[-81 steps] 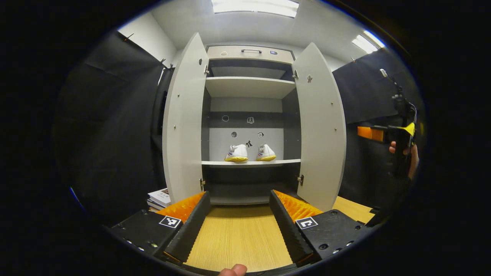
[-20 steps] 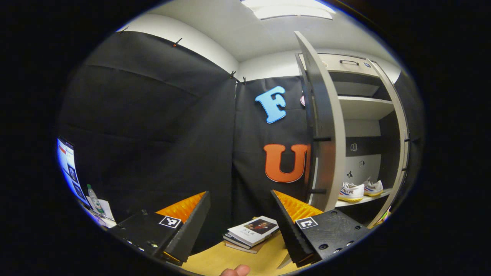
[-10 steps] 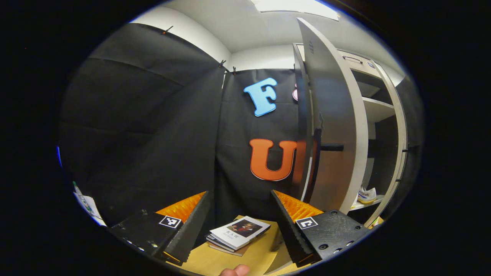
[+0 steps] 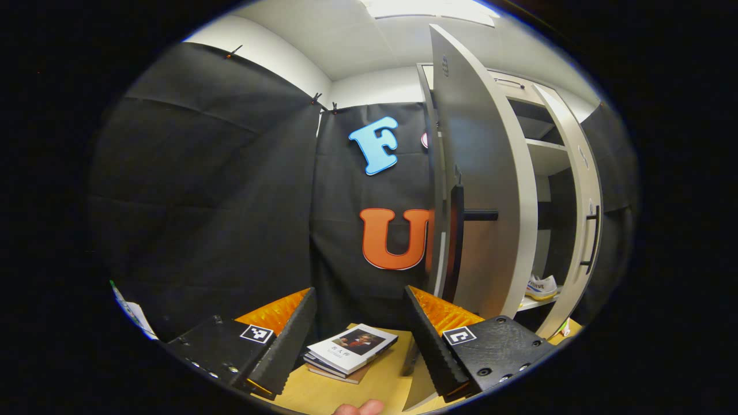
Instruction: Grab one shoe with the right hand and put it into the shoe cabinet, grab the other shoe with the left hand and put it into the shoe cabinet; then close the right door with the right hand and the left door with the left hand.
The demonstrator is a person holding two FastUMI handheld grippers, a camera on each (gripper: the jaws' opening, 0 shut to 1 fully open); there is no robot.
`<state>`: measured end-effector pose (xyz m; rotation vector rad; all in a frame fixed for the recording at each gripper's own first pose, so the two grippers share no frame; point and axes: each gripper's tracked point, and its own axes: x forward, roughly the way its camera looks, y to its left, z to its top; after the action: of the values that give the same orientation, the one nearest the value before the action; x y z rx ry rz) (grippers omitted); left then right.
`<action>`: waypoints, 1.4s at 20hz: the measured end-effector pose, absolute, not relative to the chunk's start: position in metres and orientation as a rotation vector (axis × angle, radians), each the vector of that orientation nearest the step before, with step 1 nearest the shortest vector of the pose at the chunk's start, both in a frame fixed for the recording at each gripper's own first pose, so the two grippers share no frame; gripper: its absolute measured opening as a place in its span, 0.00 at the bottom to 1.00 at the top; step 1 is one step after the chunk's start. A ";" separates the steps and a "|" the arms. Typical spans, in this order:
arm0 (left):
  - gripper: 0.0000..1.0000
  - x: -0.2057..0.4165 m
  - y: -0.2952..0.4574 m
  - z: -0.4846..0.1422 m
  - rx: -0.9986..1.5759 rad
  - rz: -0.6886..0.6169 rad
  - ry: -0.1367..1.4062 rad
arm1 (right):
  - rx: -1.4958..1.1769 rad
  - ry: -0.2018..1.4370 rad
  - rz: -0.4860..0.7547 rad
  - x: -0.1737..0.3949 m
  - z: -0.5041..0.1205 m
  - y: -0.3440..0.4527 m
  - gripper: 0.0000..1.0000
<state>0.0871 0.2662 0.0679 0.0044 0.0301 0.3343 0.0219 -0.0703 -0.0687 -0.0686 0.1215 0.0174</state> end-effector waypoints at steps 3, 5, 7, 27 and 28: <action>0.91 0.091 0.244 0.067 0.004 0.310 0.012 | -0.071 0.128 0.025 0.027 -0.069 -0.070 0.97; 0.91 0.092 0.233 0.068 0.021 0.317 -0.007 | -0.074 0.131 0.021 0.027 -0.071 -0.072 0.97; 0.91 0.093 0.225 0.068 0.014 0.325 -0.016 | -0.076 0.130 0.012 0.025 -0.069 -0.077 0.97; 0.93 0.124 0.119 0.055 0.021 0.206 -0.048 | -0.056 0.134 -0.070 0.022 -0.066 -0.116 0.97; 0.93 0.116 0.115 0.057 0.034 0.205 -0.073 | -0.055 0.131 -0.074 0.022 -0.066 -0.118 0.97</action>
<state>0.1165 0.1147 0.0570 0.0343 -0.0734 0.2046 0.0217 -0.1183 -0.0661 -0.0554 0.1314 -0.0742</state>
